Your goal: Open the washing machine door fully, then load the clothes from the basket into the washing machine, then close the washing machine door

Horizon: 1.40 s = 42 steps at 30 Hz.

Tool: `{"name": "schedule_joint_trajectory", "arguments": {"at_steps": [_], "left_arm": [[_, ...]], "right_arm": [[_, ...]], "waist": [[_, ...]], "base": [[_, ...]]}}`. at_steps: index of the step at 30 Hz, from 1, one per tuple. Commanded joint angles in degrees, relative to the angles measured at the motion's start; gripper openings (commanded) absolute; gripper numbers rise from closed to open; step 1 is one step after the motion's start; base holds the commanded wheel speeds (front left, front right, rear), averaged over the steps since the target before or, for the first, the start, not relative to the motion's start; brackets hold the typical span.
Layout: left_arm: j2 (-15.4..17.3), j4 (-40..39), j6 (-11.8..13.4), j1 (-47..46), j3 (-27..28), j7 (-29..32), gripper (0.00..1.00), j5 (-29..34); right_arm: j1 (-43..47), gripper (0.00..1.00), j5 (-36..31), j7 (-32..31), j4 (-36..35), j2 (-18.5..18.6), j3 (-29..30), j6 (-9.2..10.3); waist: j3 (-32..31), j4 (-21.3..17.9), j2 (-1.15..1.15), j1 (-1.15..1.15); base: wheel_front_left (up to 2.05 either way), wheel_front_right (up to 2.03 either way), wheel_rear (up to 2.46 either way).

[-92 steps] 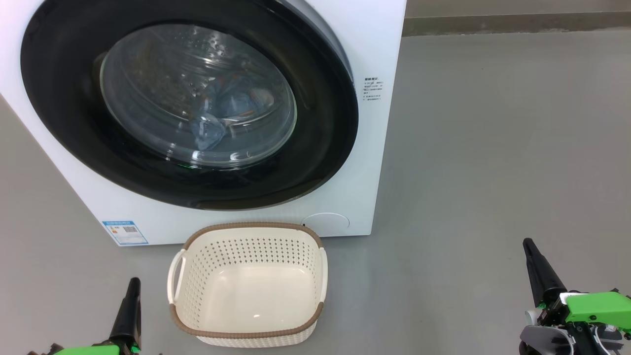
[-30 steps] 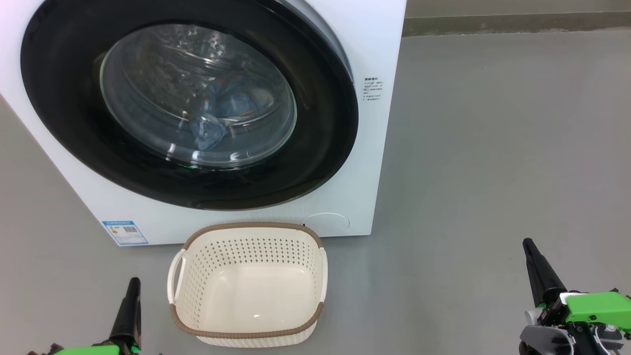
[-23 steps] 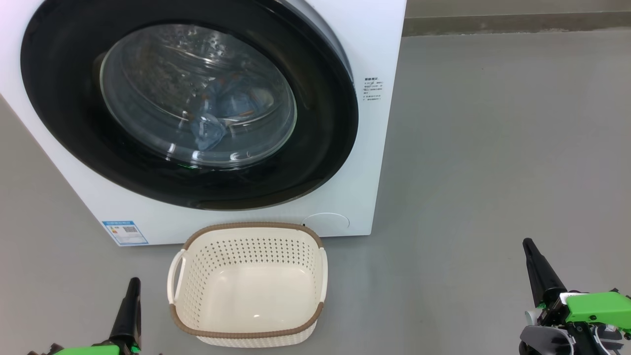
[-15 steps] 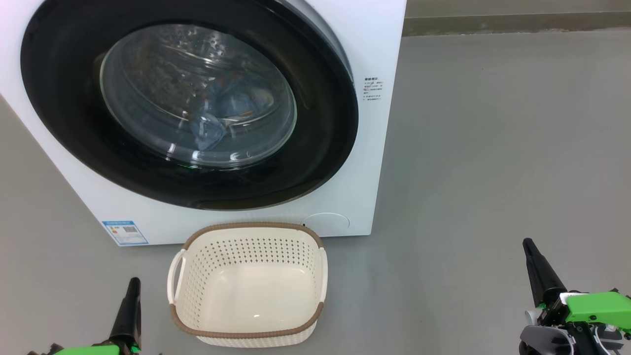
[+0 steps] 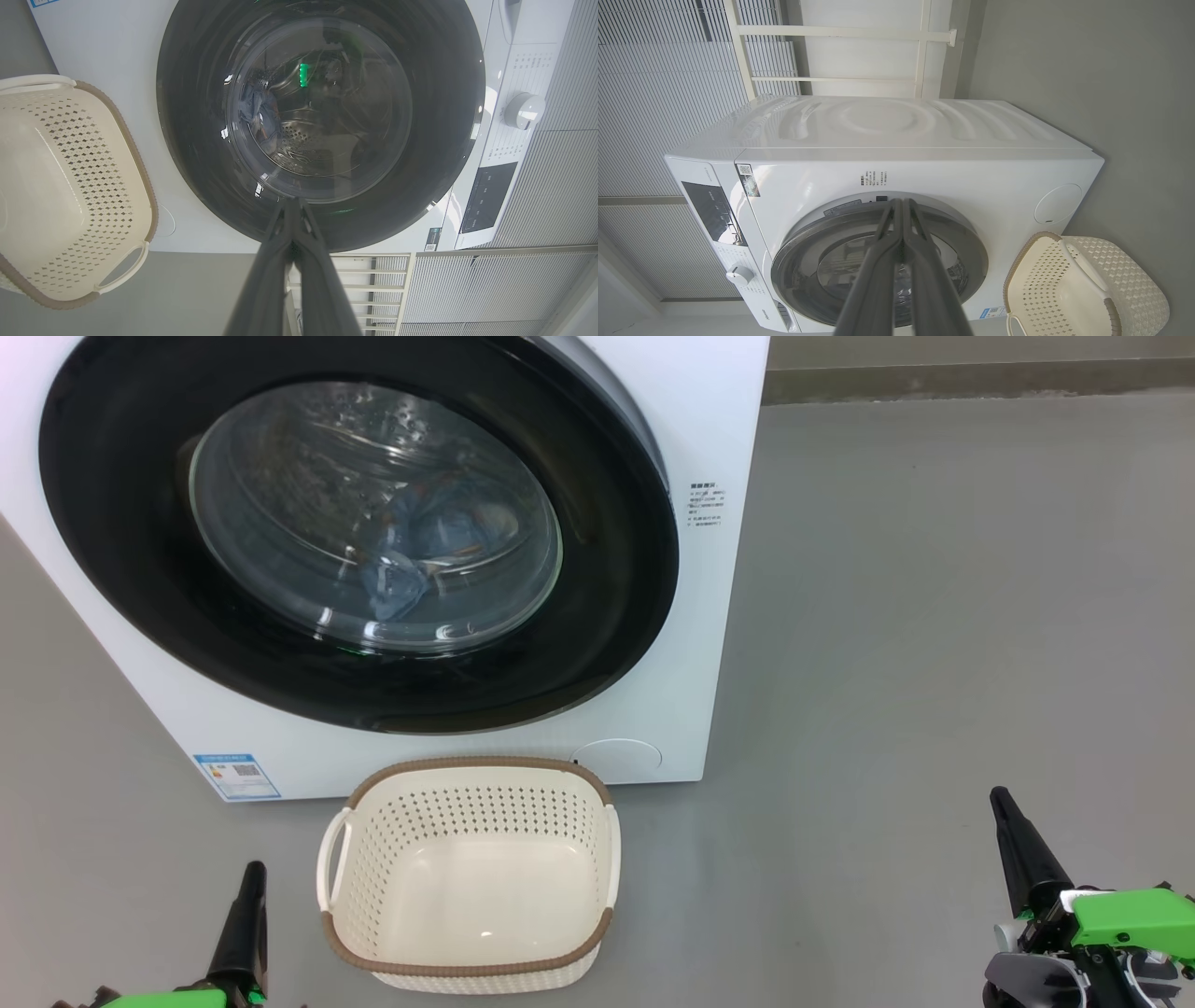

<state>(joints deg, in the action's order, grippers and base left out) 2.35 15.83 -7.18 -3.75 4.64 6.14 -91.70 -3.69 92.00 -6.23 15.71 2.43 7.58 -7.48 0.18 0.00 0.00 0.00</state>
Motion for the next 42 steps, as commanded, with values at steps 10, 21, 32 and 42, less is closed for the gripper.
{"name": "schedule_joint_trajectory", "arguments": {"at_steps": [10,21,32,42], "left_arm": [[0.53,-1.79,-0.31,-2.43,1.87,0.34,0.00,-0.48],[0.53,-1.79,-0.31,-2.43,1.87,0.34,0.00,-0.48],[0.53,-1.79,-0.31,-2.43,1.87,0.34,0.00,-0.48],[0.53,-1.79,-0.31,-2.43,1.87,0.34,0.00,-0.48]], "right_arm": [[-2.49,0.00,0.13,-0.29,-1.68,0.46,-1.01,-0.01],[-2.49,0.00,0.13,-0.29,-1.68,0.46,-1.01,-0.01],[-2.49,0.00,0.13,-0.29,-1.68,0.45,-1.00,-0.01],[-2.49,0.00,0.12,-0.29,-1.68,0.45,-1.00,-0.01]], "waist": [[0.00,0.00,0.00,0.00],[0.00,0.00,0.00,0.00],[0.00,0.00,0.00,0.00],[0.00,0.00,0.00,0.00]], "base": [[0.00,0.00,0.00],[0.00,0.00,0.00],[0.00,0.00,0.00],[0.00,0.00,0.00]]}}
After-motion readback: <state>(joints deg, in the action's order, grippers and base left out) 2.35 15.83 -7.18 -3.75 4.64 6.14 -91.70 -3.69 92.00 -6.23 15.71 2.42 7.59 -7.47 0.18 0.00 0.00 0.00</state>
